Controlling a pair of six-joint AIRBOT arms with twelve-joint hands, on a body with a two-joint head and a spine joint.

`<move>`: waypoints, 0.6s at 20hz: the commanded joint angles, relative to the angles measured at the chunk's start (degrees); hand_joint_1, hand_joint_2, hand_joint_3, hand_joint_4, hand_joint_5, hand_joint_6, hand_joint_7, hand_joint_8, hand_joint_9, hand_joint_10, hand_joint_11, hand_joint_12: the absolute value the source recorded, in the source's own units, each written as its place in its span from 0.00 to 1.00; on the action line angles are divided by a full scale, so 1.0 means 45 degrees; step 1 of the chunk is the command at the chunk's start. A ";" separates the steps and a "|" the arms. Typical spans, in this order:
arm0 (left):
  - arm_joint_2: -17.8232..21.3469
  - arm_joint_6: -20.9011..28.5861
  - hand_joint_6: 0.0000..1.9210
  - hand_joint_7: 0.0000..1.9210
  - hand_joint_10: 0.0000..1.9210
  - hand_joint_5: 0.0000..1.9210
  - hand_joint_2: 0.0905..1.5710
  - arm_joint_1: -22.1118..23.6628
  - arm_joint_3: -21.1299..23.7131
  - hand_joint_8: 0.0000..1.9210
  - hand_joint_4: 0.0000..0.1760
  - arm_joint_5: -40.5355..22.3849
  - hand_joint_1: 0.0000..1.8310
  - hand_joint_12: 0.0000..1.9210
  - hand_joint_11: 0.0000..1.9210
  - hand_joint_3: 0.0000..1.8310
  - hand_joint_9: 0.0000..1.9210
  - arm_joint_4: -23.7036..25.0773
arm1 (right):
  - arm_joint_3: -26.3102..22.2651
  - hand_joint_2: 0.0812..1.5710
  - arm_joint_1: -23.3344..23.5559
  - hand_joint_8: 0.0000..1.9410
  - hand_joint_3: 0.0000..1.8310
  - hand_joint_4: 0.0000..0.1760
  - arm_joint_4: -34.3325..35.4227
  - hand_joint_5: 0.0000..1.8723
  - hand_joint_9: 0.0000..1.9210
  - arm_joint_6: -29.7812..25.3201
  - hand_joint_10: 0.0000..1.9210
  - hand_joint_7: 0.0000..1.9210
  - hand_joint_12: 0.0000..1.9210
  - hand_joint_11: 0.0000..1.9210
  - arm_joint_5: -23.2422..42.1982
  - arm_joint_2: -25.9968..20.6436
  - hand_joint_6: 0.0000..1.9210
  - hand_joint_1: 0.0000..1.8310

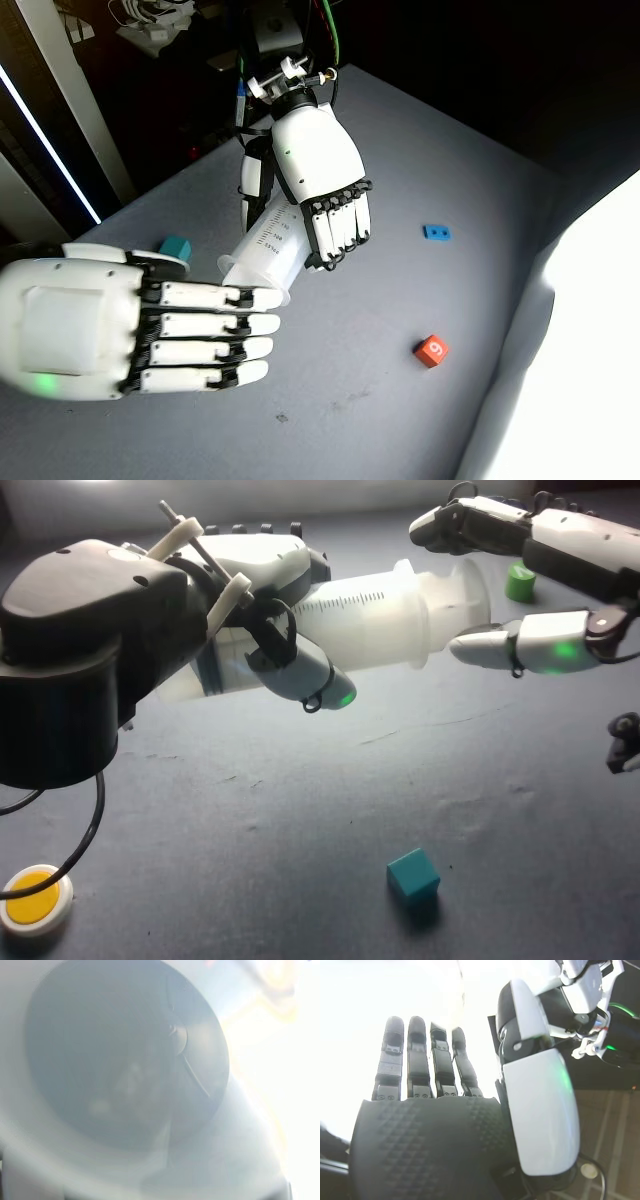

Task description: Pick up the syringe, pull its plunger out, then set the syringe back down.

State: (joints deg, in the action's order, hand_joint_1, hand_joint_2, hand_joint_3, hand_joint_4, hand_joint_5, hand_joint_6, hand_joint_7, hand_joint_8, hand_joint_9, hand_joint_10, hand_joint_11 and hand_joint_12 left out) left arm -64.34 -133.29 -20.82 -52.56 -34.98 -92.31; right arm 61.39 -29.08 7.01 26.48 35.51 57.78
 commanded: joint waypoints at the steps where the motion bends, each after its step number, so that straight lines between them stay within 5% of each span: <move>1: 0.0075 0.0017 0.68 0.34 0.85 0.36 0.81 0.0287 -0.0011 0.89 0.00 -0.0143 0.63 0.95 0.21 0.00 0.30 0.0739 | 0.0128 0.72 0.0215 0.19 0.00 0.00 0.0107 0.00 0.00 -0.0027 0.33 0.07 0.30 0.00 0.1353 0.0006 0.34 0.58; 3: 0.0088 -0.0021 0.69 0.35 0.84 0.35 0.81 0.0334 -0.0013 0.88 0.00 -0.0143 0.63 0.94 0.21 0.00 0.30 0.0739 | 0.0474 0.74 0.0311 0.31 0.00 0.00 0.0114 0.00 0.00 -0.0027 0.31 0.01 0.25 0.00 0.1352 0.0401 0.35 0.52; 6: 0.0089 -0.0021 0.69 0.35 0.84 0.36 0.81 0.0361 0.0003 0.88 0.00 -0.0143 0.63 0.95 0.21 0.00 0.30 0.0710 | 0.0774 0.74 0.0226 0.36 0.00 0.00 0.0209 0.00 0.00 -0.0027 0.33 0.00 0.27 0.00 0.1347 0.0742 0.35 0.50; 10: 0.0088 -0.0086 0.69 0.34 0.87 0.36 0.82 0.0431 0.0024 0.89 0.00 -0.0143 0.62 0.97 0.21 0.00 0.30 0.0676 | 0.0951 0.73 0.0179 0.42 0.00 0.00 0.0275 0.00 0.00 -0.0027 0.43 0.03 0.42 0.00 0.1437 0.0900 0.50 0.49; 12: 0.0088 -0.0117 0.68 0.33 0.88 0.36 0.82 0.0474 0.0052 0.91 0.00 -0.0143 0.63 0.97 0.21 0.00 0.29 0.0665 | 0.0951 0.73 0.0085 0.47 0.00 0.00 0.0275 0.03 0.06 -0.0027 0.52 0.09 0.62 0.00 0.1555 0.0896 0.58 0.49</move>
State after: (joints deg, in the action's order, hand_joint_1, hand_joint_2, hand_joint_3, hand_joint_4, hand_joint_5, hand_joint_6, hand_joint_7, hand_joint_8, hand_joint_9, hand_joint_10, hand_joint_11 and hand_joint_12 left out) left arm -64.10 -133.80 -19.88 -52.53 -35.14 -92.71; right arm 65.41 -28.99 8.14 26.65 35.16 62.04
